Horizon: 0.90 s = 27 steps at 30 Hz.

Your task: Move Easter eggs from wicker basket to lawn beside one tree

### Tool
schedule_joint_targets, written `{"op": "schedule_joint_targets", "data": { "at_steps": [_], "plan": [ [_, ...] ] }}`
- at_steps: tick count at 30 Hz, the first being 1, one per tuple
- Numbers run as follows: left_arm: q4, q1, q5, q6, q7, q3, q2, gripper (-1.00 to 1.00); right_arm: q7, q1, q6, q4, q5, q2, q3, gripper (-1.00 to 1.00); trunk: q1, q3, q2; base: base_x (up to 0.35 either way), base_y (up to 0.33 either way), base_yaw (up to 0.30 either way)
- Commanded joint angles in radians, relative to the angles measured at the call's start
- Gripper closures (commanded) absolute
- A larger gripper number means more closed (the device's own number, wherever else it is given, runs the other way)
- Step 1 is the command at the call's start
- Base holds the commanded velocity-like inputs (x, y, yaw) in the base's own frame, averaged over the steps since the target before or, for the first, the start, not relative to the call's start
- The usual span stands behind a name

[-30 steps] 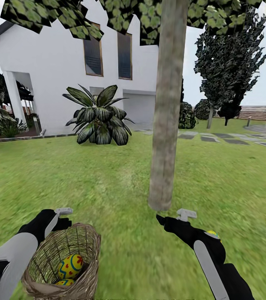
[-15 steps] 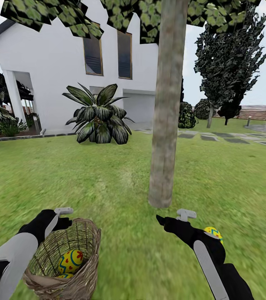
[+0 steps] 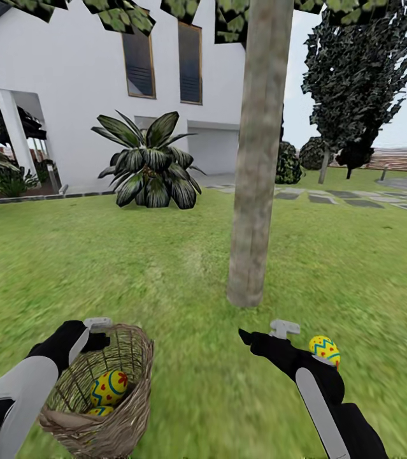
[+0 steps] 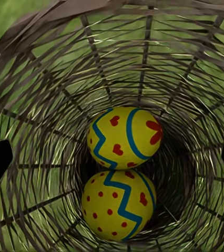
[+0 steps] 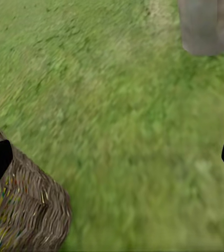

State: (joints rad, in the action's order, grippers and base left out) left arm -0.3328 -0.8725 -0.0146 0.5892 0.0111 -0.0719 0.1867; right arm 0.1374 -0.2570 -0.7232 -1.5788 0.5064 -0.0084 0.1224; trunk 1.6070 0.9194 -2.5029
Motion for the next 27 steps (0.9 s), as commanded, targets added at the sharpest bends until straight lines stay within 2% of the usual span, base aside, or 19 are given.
{"op": "schedule_joint_targets", "data": {
  "at_steps": [1, 18, 27],
  "plan": [
    [-0.002, 0.0, -0.002, 0.005, 0.001, -0.007, -0.001, -1.0, 0.01, -0.001, -0.002, -0.001, 0.011, -0.001, 0.002, -1.0, 0.0, 0.005, -0.001, 0.0, 0.0, 0.0],
    [-0.003, 0.0, -0.004, 0.006, 0.003, -0.008, -0.002, -1.0, 0.01, -0.001, -0.002, 0.0, 0.011, -0.001, 0.002, -1.0, 0.008, 0.071, -0.005, 0.0, 0.0, 0.0],
    [-0.003, 0.0, -0.003, 0.007, 0.003, -0.008, -0.004, -1.0, 0.011, -0.001, -0.002, 0.0, 0.011, -0.001, 0.003, -1.0, 0.008, 0.071, -0.005, 0.0, 0.0, 0.0]
  ]
}}
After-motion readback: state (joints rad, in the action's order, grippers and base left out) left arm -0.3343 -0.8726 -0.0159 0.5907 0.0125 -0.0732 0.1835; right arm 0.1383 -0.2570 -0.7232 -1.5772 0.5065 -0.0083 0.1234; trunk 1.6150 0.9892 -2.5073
